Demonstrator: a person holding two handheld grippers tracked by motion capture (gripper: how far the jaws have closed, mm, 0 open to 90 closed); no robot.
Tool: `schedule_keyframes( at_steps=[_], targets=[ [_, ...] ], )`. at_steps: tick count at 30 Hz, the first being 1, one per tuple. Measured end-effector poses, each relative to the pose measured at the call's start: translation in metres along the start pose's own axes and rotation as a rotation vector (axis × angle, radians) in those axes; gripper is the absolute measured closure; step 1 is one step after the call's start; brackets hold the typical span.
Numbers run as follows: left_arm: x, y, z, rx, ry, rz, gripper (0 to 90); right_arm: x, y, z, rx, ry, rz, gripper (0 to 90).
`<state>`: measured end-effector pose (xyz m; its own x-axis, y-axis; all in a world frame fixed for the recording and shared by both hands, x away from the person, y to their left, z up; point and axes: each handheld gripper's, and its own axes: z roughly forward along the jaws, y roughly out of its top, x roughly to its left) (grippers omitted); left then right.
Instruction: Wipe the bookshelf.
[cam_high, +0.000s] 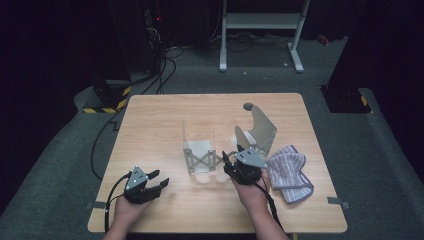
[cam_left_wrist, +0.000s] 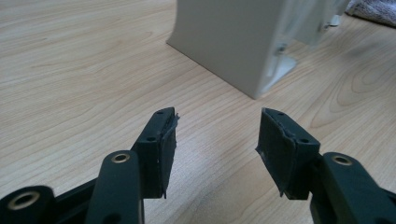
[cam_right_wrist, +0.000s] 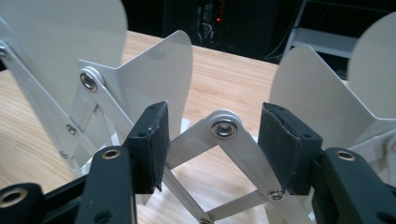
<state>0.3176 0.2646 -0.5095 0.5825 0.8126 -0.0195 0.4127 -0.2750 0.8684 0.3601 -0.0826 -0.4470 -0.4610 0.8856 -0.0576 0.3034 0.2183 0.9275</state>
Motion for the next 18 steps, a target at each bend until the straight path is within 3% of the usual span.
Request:
schedule_keyframes(
  at_steps=[7, 10, 13, 15, 18],
  targets=[
    [-0.003, 0.0, 0.002, 0.001, -0.008, 0.002, 46.5, -0.016, -0.007, -0.023, -0.021, -0.027, 0.022, 45.3],
    [-0.003, 0.0, 0.003, 0.001, -0.007, 0.003, 46.5, -0.019, -0.005, -0.037, -0.068, -0.027, 0.032, 47.6],
    [-0.003, 0.0, 0.002, -0.001, -0.006, 0.001, 46.5, -0.027, -0.007, -0.05, -0.098, -0.056, 0.047, 54.0],
    [-0.003, 0.0, 0.003, -0.002, -0.008, 0.0, 46.5, -0.036, -0.013, -0.053, -0.086, -0.1, 0.063, 58.2],
    [-0.004, 0.001, 0.003, -0.003, -0.009, 0.004, 46.5, -0.053, -0.025, -0.044, -0.026, -0.162, 0.094, 63.0]
  ],
)
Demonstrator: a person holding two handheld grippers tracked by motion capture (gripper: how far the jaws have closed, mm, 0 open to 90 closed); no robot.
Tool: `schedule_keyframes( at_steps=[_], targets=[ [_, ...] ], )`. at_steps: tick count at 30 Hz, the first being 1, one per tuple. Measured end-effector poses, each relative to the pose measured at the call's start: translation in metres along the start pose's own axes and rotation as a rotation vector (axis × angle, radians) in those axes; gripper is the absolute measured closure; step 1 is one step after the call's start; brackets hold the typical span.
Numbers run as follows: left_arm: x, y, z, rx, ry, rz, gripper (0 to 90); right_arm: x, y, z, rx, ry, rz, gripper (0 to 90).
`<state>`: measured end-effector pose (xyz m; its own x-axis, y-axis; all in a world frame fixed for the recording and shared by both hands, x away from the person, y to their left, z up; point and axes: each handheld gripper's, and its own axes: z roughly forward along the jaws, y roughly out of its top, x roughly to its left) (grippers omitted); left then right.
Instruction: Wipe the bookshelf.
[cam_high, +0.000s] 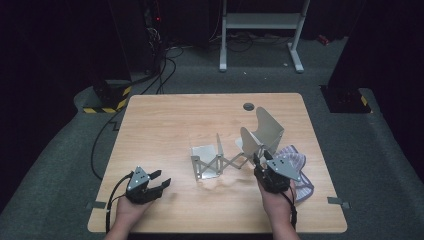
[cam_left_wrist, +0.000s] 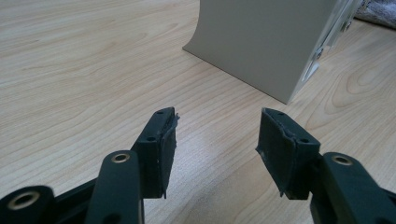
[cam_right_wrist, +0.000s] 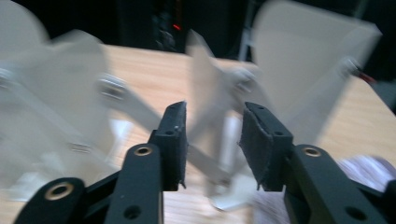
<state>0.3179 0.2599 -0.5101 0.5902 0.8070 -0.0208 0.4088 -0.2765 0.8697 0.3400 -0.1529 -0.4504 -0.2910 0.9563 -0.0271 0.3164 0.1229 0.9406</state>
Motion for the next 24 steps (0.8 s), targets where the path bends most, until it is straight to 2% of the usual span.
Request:
schedule_keyframes(
  at_steps=[7, 11, 18, 24],
  targets=[
    [0.001, 0.0, 0.0, -0.003, 0.001, -0.003, 46.4, -0.024, -0.009, 0.031, 0.087, -0.099, 0.014, 66.8],
    [0.001, -0.001, 0.0, -0.001, -0.002, -0.004, 46.4, -0.029, -0.005, 0.045, 0.102, -0.118, -0.01, 64.5],
    [0.001, 0.0, 0.0, -0.005, -0.005, -0.006, 46.3, -0.025, 0.009, 0.078, 0.117, -0.103, -0.012, 68.3],
    [0.002, -0.001, -0.001, -0.007, -0.006, -0.009, 46.1, -0.01, 0.021, 0.116, 0.137, -0.073, -0.034, 68.5]
  ],
)
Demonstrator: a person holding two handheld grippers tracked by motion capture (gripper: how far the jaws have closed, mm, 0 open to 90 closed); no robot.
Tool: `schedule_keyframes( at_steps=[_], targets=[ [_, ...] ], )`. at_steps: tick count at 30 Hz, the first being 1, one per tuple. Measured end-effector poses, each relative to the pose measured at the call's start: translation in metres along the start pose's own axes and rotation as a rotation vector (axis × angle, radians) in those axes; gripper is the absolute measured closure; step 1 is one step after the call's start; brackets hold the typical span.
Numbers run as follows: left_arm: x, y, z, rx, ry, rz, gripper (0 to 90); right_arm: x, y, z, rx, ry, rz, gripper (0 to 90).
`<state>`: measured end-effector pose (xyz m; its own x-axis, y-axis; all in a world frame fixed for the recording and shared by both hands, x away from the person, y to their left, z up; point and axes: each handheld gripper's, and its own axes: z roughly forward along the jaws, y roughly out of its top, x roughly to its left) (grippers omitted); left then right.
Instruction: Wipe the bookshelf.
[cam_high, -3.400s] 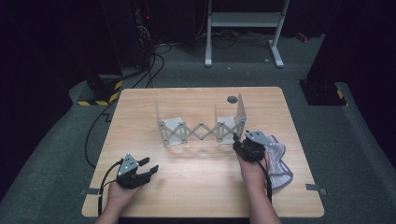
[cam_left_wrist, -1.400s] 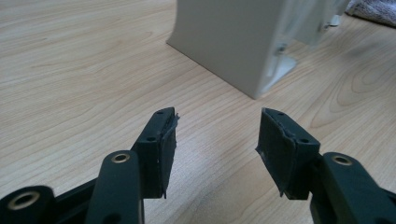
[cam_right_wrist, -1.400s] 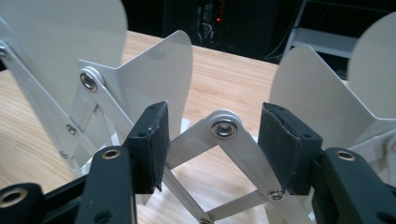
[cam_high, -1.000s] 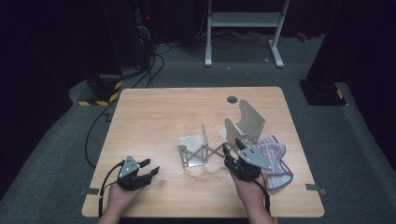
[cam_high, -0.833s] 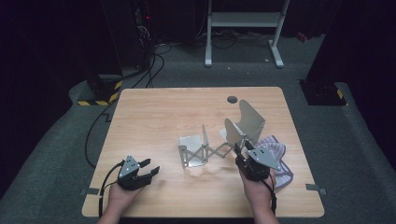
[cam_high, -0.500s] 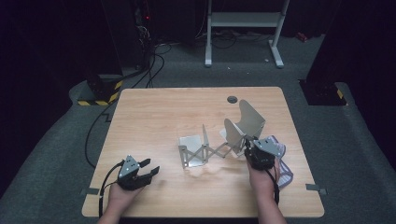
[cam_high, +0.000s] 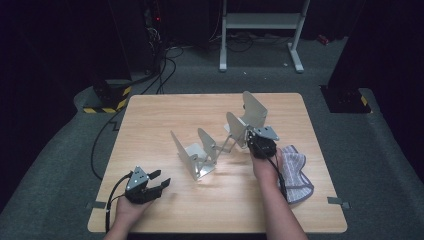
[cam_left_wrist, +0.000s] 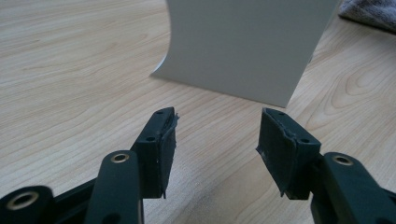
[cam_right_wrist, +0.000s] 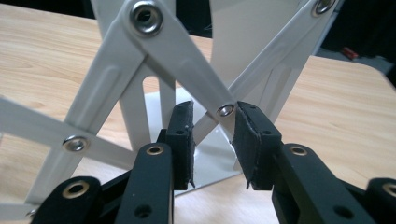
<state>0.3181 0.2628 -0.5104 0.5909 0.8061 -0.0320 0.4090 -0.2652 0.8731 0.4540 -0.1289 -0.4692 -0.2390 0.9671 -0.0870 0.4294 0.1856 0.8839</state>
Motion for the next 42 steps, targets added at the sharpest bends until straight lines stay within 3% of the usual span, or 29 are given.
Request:
schedule_keyframes(
  at_steps=[7, 10, 14, 18, 22, 25, 30, 32, 35, 42],
  targets=[
    [0.004, -0.001, -0.004, -0.015, 0.003, -0.012, 44.9, 0.048, 0.014, 0.027, 0.022, 0.106, -0.092, 67.3],
    [0.007, -0.001, -0.006, -0.027, 0.011, -0.014, 44.0, 0.056, 0.016, 0.026, 0.014, 0.135, -0.093, 63.9],
    [0.014, 0.003, -0.004, -0.054, 0.025, -0.023, 40.6, 0.056, 0.014, 0.007, -0.011, 0.151, -0.088, 61.5],
    [0.019, 0.011, 0.006, -0.05, -0.011, -0.038, 37.6, 0.055, 0.005, -0.025, -0.047, 0.18, -0.099, 59.9],
    [0.018, 0.02, 0.017, -0.049, -0.014, 0.002, 36.0, 0.055, -0.01, -0.052, -0.058, 0.22, -0.104, 59.0],
    [0.022, 0.026, 0.026, -0.052, -0.03, -0.006, 33.5, 0.059, -0.021, -0.068, -0.061, 0.251, -0.123, 58.4],
    [0.029, 0.028, 0.038, -0.054, -0.062, -0.034, 31.3, 0.066, -0.03, -0.079, -0.068, 0.291, -0.129, 58.0],
    [0.028, 0.029, 0.043, -0.045, -0.087, -0.025, 31.3, 0.068, -0.033, -0.081, -0.068, 0.3, -0.127, 58.0],
    [0.023, 0.03, 0.044, -0.043, -0.077, -0.007, 29.3, 0.072, -0.037, -0.083, -0.064, 0.319, -0.127, 57.8],
    [0.004, 0.03, 0.04, -0.068, -0.105, 0.019, 39.7, 0.088, -0.043, -0.088, -0.064, 0.358, -0.159, 56.6]
  ],
)
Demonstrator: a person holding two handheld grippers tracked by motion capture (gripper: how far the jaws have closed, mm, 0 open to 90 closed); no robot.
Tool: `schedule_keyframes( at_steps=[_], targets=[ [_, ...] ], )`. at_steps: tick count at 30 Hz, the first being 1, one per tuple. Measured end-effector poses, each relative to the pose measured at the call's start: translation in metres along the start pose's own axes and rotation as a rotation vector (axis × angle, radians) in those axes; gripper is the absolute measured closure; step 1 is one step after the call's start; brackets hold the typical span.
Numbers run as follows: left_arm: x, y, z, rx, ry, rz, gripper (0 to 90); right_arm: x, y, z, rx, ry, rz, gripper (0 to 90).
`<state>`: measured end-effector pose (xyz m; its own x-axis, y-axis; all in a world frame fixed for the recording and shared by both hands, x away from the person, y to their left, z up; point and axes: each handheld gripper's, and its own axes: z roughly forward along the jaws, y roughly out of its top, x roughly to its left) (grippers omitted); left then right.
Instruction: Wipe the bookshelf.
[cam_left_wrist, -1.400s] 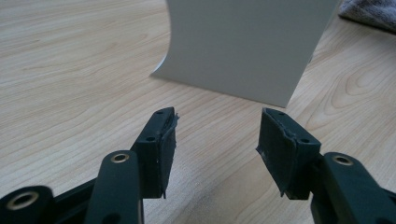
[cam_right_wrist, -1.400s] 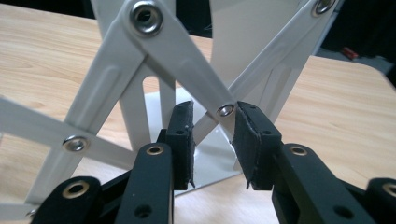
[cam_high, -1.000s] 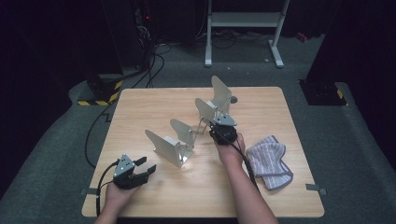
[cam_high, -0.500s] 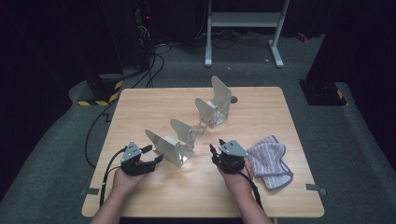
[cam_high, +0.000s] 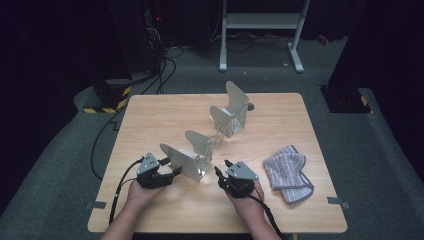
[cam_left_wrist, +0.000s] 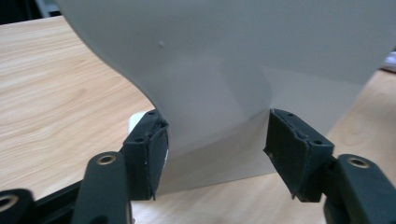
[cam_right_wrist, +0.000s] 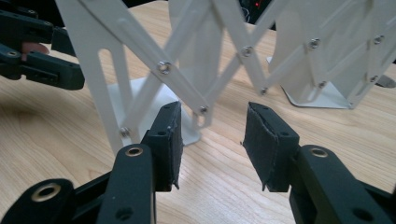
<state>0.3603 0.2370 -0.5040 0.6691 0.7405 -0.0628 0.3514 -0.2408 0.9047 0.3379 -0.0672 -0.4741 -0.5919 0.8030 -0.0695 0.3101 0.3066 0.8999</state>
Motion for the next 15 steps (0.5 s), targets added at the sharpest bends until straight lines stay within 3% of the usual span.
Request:
schedule_keyframes(
  at_steps=[7, 11, 15],
  targets=[
    [-0.014, -0.003, 0.0, -0.014, -0.038, 0.012, 46.7, -0.002, 0.0, 0.0, -0.003, -0.019, 0.016, 56.6],
    [-0.024, -0.004, -0.001, -0.02, -0.082, 0.016, 52.5, -0.004, -0.002, 0.0, 0.001, -0.036, 0.016, 56.6],
    [-0.035, -0.004, 0.001, -0.019, -0.124, 0.048, 57.9, -0.011, -0.006, -0.002, 0.007, -0.071, 0.039, 56.7]
  ],
)
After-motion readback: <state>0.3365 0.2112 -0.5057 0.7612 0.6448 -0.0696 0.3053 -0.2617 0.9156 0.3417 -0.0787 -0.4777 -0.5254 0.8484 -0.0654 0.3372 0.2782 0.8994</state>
